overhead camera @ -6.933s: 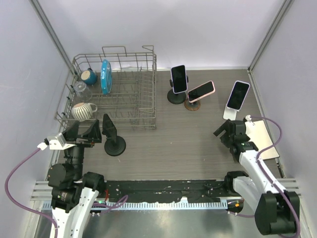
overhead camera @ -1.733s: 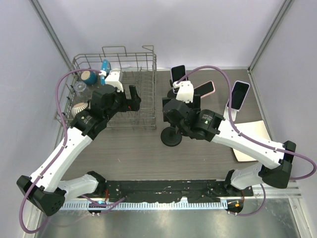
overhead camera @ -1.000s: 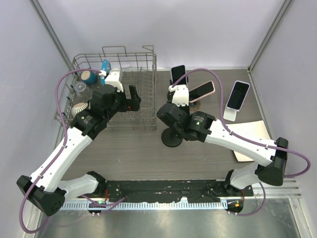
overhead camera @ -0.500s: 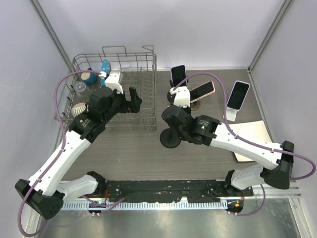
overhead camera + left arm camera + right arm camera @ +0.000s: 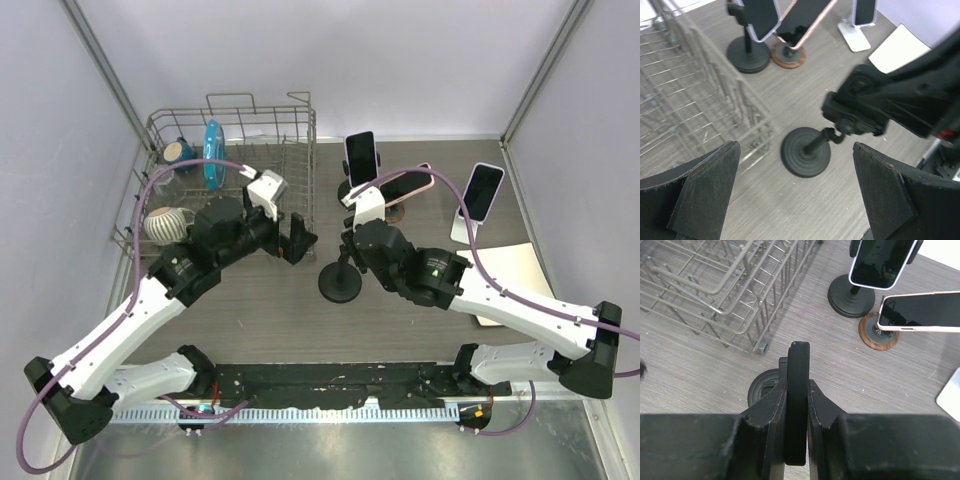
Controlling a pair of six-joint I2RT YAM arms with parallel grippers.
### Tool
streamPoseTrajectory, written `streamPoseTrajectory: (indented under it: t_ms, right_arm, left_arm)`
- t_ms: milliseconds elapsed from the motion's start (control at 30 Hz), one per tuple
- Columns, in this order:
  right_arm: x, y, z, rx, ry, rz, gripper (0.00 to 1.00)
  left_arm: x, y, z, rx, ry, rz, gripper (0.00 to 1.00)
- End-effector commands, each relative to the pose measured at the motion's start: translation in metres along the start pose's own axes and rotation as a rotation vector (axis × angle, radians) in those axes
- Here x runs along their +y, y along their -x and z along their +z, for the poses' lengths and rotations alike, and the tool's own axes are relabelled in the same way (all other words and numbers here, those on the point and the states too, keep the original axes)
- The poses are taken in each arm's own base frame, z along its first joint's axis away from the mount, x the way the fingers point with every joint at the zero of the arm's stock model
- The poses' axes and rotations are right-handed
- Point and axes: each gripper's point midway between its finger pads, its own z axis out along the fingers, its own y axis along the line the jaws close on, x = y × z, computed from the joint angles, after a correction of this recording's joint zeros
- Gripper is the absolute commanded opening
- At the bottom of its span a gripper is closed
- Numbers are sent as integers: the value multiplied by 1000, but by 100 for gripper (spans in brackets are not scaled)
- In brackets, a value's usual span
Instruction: Remove the phone from the phone stand
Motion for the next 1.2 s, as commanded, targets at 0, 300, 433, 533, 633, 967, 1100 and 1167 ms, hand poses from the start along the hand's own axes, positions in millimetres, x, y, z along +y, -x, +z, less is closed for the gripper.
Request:
streamPoseTrajectory:
  t_ms: [0,300,433,533,633,967,1100,1167]
  right_arm:
    - [12,15,-5,-45,116,-52,1]
    - [16,20,-10,-31,167,-77,1]
    - [15,21,-15,-28,179,-75,1]
    - [15,22,-19,-34,192,-65,1]
    - [14,21,-21,-33,196,-63,1]
    - [11,21,-26,-42,201,-46,1]
    - [12,17,-25,-40,205,-46,1]
    - [13,15,-24,-37,206,-43,1]
  left_arm:
    - [-22,4,-6,-59,-42,77,100]
    - [-42,-40,12,-96,-86,79,98]
    - [-55,-52,25,-102,-137,117,95]
    - [-62,-56,33,-120,-173,135,92]
    - [-67,-58,42,-143,-191,145,89]
    - [-79,-78,71,-123,-239,139,79]
    - [-83,-83,76,-118,-248,124,74]
    - [-86,-84,78,-119,-257,111,69]
